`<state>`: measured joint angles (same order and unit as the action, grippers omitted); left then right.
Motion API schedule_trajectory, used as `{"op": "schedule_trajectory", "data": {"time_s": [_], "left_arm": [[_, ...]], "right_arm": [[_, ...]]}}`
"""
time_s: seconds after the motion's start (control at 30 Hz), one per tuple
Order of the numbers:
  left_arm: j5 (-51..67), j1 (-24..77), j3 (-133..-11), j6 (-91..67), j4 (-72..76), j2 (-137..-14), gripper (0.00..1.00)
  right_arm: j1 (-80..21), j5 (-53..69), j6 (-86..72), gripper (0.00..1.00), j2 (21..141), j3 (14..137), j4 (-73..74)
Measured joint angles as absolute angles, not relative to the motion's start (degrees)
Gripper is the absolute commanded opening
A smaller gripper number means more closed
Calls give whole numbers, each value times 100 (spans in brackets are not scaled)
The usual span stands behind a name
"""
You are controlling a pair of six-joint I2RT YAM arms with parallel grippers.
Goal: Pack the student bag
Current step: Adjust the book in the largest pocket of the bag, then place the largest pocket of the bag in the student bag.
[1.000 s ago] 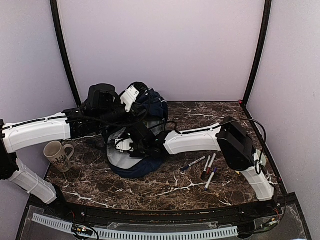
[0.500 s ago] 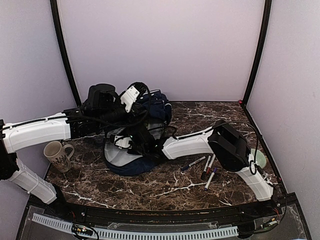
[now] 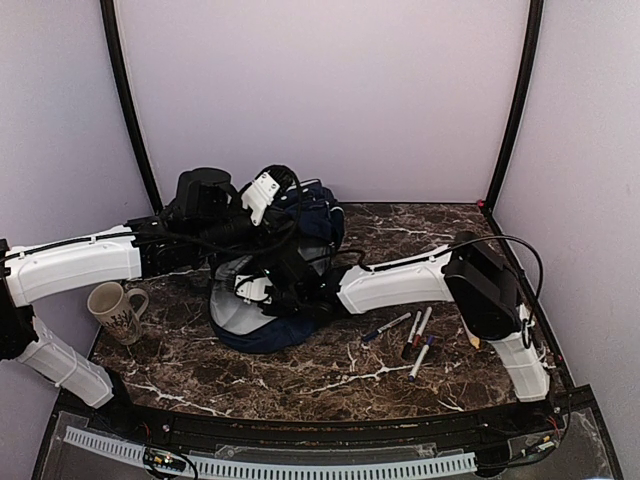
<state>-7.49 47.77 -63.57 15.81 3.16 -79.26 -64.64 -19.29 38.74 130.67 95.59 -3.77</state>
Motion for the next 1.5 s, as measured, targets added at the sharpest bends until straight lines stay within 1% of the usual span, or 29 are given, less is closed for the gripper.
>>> {"op": "schedule_trajectory", "data": {"time_s": [0.27,0.4,0.57,0.77,0.87,0.97,1.07,1.13,1.2,1.27,1.3,1.33,1.4,1.43,1.47,1.5], "left_arm": [[-819,4790,-6357,1559,325,-7887,0],[-906,4882,-6331,1566,322,-7946,0],[-1050,4995,-6331,1632,333,-8055,0],[-1269,5092,-6276,1846,432,-8121,0],[-1302,5122,-6246,1898,469,-8147,0],[-1216,5135,-6300,1868,419,-8281,0],[-1004,5140,-6696,1708,82,-8639,0],[-843,5144,-6930,1527,-143,-8831,6],[-593,5144,-7035,1299,-379,-8945,7],[-340,5144,-7035,1092,-633,-9004,3],[-231,5144,-7035,980,-764,-9037,2],[-148,5144,-7030,891,-867,-9061,6],[82,5140,-6877,639,-993,-9050,31],[161,5140,-6785,550,-1015,-9013,40],[296,5137,-6637,403,-1017,-8936,46],[438,5144,-6462,292,-1024,-8803,48]], "right_arm": [[-6799,-1594,3190,40,12311,9404,919],[-6875,-923,2928,41,11861,9231,1511],[-6897,27,2805,41,10956,8473,2213],[-6748,825,2777,40,9817,6956,2738],[-6287,1376,2633,40,9376,6281,2788],[-5367,1935,2482,39,9094,5833,2825],[-4506,2381,2307,39,8917,5640,2689],[-4130,2626,2191,39,8805,5537,2519],[-3852,2810,2086,39,8742,5505,2401],[-3756,2871,2043,39,8739,5505,2290],[-3750,2875,2038,39,8729,5496,2246],[-3750,2875,2027,39,8702,5472,2198],[-3747,2867,2021,40,8593,5415,2167],[-3743,2869,2023,40,8554,5408,2167],[-3734,2871,2021,40,8512,5408,2158],[-3732,2871,2023,40,8477,5408,2139]]}}
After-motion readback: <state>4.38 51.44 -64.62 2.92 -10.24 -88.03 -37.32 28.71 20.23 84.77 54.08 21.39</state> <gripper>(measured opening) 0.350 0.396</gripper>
